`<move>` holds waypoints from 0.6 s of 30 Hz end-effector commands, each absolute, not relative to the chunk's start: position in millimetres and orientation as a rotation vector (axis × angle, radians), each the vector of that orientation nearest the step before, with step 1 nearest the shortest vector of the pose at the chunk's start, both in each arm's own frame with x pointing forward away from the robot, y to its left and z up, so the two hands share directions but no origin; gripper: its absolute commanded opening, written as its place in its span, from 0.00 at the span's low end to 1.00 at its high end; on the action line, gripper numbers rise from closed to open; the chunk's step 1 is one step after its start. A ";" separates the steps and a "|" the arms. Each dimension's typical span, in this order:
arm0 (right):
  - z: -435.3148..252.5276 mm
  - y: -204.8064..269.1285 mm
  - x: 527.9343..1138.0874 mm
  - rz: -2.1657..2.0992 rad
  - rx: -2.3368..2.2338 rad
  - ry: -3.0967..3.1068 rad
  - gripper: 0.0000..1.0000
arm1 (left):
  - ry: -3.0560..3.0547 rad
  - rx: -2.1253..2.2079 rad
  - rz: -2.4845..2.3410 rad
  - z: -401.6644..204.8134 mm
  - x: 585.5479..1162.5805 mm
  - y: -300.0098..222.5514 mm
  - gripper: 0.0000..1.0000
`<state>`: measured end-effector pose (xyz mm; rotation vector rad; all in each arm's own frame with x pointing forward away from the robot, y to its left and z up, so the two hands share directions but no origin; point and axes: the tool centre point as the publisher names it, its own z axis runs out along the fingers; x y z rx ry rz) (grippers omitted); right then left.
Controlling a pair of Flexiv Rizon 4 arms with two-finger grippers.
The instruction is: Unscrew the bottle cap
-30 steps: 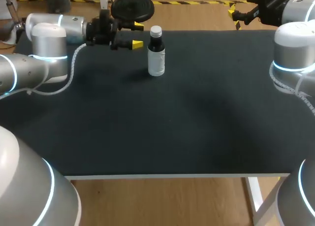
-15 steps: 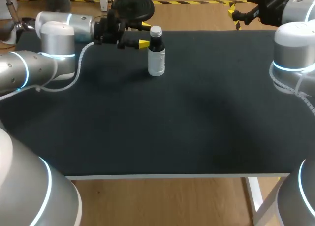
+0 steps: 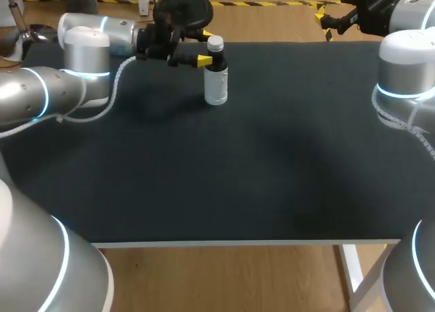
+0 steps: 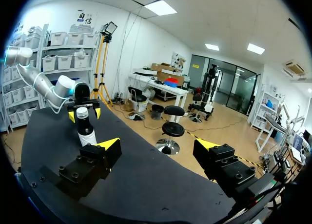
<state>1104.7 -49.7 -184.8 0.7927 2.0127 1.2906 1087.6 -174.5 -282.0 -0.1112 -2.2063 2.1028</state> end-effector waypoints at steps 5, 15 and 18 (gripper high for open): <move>-184.2 -49.7 1104.4 1.289 0.794 2.014 1.00 | -2.169 -0.165 2.082 -287.5 1092.5 -184.1 1.00; -184.2 -49.7 1104.4 1.289 0.794 2.014 1.00 | -2.157 -0.166 2.071 -290.7 1094.8 -191.7 1.00; -184.2 -49.7 1104.4 1.289 0.794 2.014 1.00 | -2.154 -0.166 2.071 -291.0 1095.2 -192.0 1.00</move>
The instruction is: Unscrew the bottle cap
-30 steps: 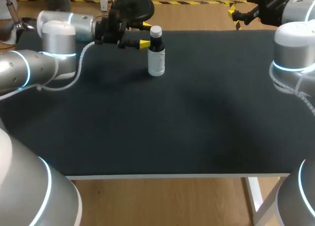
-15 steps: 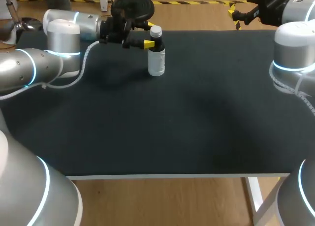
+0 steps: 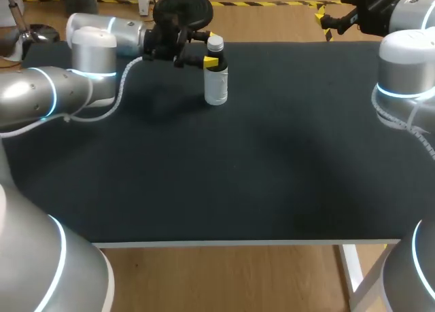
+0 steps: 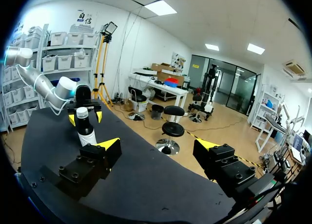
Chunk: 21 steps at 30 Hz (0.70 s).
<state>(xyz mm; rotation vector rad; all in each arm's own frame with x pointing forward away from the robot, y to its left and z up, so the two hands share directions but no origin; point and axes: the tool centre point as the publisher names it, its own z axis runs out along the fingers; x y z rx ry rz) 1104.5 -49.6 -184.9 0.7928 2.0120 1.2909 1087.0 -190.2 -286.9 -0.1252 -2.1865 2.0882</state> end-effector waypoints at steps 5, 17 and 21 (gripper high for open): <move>-184.2 -49.7 1104.4 1.289 0.794 2.014 1.00 | -2.152 -0.171 2.069 -291.0 1095.4 -192.6 0.94; -184.2 -49.7 1104.4 1.289 0.794 2.014 1.00 | -2.147 -0.173 2.071 -291.7 1096.1 -193.3 0.32; -184.2 -49.7 1104.4 1.289 0.794 2.014 1.00 | -2.148 -0.188 2.074 -289.3 1095.9 -193.5 0.00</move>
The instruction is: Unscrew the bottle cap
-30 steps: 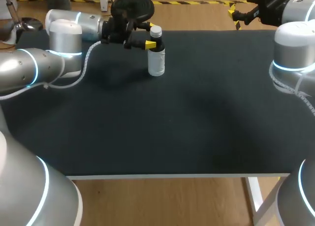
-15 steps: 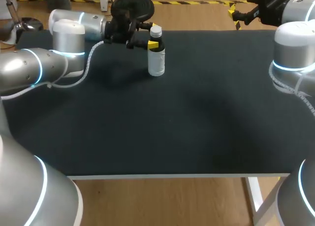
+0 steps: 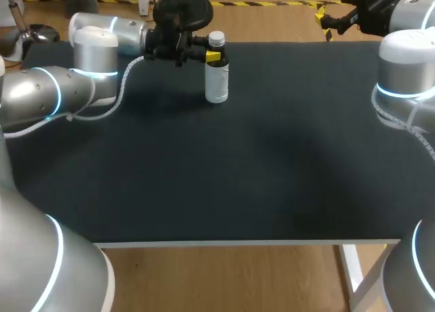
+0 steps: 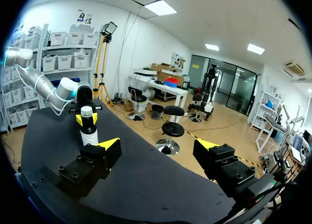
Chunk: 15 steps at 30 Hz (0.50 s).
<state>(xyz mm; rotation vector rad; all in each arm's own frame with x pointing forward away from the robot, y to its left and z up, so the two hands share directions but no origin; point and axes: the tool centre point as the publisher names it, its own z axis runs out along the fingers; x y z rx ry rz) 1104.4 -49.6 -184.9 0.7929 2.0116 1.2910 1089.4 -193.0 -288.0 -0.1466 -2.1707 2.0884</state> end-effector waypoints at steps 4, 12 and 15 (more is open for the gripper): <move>-184.2 -49.7 1104.4 1.289 0.794 2.014 1.00 | -2.150 -0.213 2.084 -285.8 1094.7 -192.4 0.00; -184.2 -49.7 1104.4 1.289 0.794 2.014 1.00 | -2.163 -0.229 2.083 -287.0 1093.0 -189.0 0.00; -184.2 -49.7 1104.4 1.289 0.794 2.014 1.00 | -2.163 -0.227 2.080 -288.6 1092.5 -188.6 0.00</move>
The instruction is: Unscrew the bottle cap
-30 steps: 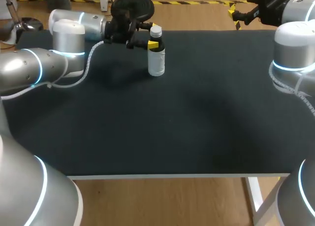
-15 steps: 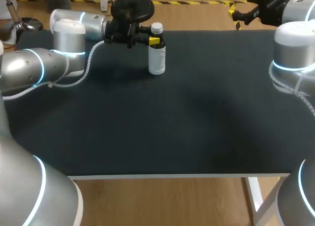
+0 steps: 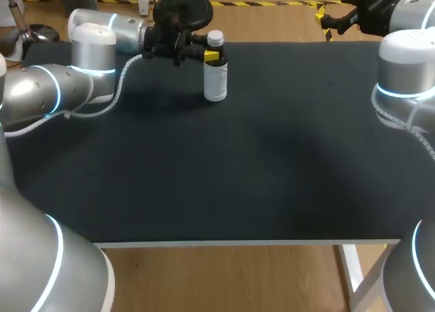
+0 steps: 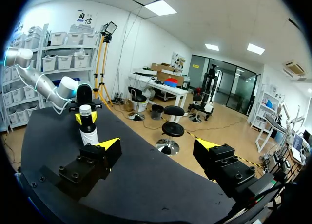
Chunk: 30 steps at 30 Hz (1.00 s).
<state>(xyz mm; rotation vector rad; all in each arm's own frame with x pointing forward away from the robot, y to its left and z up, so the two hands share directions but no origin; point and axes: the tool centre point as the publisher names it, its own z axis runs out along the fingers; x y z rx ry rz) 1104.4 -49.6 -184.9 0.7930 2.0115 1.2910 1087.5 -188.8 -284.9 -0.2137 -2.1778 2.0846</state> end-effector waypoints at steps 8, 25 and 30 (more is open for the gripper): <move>-184.2 -49.7 1104.4 1.289 0.794 2.014 1.00 | -2.157 -0.232 2.077 -288.6 1092.6 -188.4 1.00; -184.2 -49.7 1104.4 1.289 0.794 2.014 1.00 | -2.132 -0.247 2.080 -287.0 1093.7 -195.0 0.43; -184.2 -49.7 1104.4 1.289 0.794 2.014 1.00 | -2.131 -0.251 2.081 -286.7 1093.6 -194.3 0.00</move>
